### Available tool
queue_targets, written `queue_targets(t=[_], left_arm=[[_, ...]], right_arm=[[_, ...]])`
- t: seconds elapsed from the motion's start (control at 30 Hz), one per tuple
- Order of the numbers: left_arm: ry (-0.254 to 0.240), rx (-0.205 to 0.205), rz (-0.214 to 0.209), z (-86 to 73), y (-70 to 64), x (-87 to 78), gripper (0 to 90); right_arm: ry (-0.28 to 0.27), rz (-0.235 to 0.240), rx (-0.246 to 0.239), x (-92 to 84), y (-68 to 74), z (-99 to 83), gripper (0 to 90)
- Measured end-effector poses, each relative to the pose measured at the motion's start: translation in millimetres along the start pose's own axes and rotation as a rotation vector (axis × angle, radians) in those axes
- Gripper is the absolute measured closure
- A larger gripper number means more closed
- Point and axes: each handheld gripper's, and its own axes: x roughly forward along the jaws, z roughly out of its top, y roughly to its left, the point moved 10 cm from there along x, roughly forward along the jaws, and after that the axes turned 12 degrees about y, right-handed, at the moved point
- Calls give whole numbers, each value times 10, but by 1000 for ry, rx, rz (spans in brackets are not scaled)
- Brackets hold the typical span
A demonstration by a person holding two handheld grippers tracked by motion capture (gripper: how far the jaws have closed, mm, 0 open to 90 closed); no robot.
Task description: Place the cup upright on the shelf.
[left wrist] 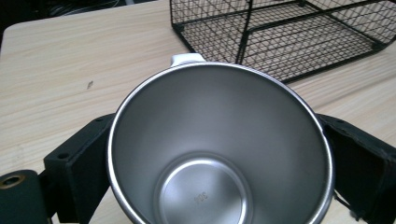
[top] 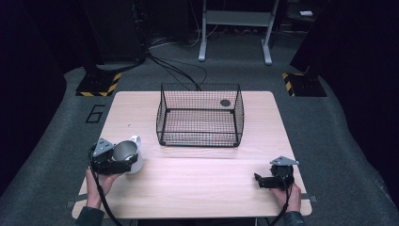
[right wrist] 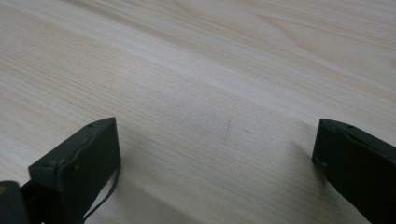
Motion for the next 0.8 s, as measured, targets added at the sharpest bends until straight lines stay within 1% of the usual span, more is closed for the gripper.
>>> queue_targets(t=[0.07,0.1,0.13,0.17,0.2,0.23,0.27,0.4,0.43,0.5,0.53,0.6,0.63,0.8], left_arm=[[-2,6,-10,10,-48,-9,61],[-2,6,-10,10,-48,-9,60],[-1,18,-16,21,-90,-16,61],[-3,20,-22,28,-115,-20,60],[0,25,-27,30,-134,-25,61],[-13,28,-26,49,-161,-21,60],[-1,39,-37,46,-186,-31,60],[-2,55,-56,62,-279,-36,60],[-13,56,-54,73,-301,-27,60],[-4,63,-60,69,-325,-30,61],[0,71,-66,69,-368,-25,60],[0,76,-72,70,-399,-22,61],[-10,78,-71,78,-420,-17,61],[0,106,-97,83,-532,-30,61]], right_arm=[[-1,0,2,0,1,1,6],[-1,0,2,0,1,1,6],[-2,2,7,1,6,4,6],[-3,2,8,1,7,5,6],[0,0,0,0,0,0,6],[-1,0,1,0,1,1,6],[-2,1,5,1,4,3,6],[-2,1,5,1,4,3,6],[-1,0,1,0,0,0,6],[-1,0,1,0,1,1,6],[-1,0,2,0,1,1,6],[-1,0,1,0,1,1,6],[-1,0,1,0,1,1,6],[-1,0,1,0,1,1,6]])
